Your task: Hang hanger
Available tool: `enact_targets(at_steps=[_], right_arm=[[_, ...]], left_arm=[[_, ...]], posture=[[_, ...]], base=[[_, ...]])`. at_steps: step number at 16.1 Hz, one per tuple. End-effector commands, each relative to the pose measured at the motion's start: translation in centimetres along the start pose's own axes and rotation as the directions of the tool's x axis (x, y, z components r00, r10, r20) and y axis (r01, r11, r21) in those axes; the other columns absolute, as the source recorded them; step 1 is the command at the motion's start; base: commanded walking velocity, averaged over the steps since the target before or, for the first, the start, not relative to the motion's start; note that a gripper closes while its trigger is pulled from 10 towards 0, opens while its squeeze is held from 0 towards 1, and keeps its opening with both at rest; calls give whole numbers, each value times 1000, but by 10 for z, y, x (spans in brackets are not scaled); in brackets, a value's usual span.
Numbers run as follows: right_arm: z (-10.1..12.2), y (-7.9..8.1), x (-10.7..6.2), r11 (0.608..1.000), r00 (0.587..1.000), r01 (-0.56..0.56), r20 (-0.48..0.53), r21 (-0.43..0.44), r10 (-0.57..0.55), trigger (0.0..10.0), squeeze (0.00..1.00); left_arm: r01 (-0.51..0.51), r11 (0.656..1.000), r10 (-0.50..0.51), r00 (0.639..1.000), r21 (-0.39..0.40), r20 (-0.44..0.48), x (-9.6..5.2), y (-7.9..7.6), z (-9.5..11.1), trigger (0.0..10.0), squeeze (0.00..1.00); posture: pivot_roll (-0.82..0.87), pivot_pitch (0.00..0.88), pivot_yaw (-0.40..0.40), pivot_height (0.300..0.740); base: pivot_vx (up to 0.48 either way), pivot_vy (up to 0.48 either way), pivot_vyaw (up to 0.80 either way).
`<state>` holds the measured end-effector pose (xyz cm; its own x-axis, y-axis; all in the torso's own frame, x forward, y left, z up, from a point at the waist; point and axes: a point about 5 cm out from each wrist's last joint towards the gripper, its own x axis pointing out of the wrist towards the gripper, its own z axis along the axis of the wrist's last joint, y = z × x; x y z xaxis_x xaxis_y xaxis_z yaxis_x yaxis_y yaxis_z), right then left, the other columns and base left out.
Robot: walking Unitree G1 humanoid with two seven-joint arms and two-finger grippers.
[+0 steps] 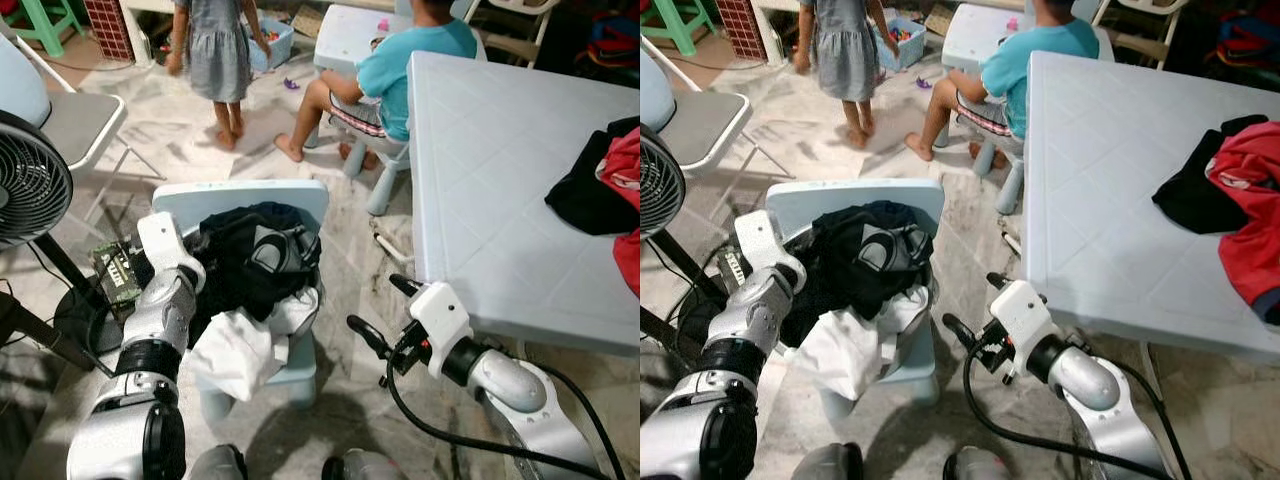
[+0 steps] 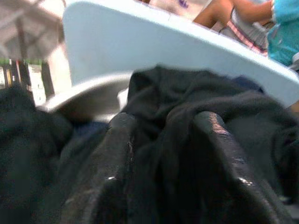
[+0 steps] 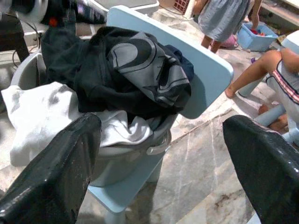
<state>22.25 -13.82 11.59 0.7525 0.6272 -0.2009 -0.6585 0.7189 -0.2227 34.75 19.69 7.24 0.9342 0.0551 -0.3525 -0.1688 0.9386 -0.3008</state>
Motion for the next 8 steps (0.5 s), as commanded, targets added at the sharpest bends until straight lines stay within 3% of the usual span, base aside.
enact_targets(at_steps=[1,8], right_arm=[[1,-4,-5,1000,1000,10,-11,-16,-10,10000,0],[-1,-9,-26,1000,999,4,-52,-25,-5,10000,0]], left_arm=[[9,999,-10,1000,-40,-30,2,0,-1,10000,1000],[65,996,-68,997,-68,-38,9,-12,3,10000,1000]], posture=[[-168,121,-102,740],[-215,137,-116,740]], base=[[0,0,0],[0,0,0]])
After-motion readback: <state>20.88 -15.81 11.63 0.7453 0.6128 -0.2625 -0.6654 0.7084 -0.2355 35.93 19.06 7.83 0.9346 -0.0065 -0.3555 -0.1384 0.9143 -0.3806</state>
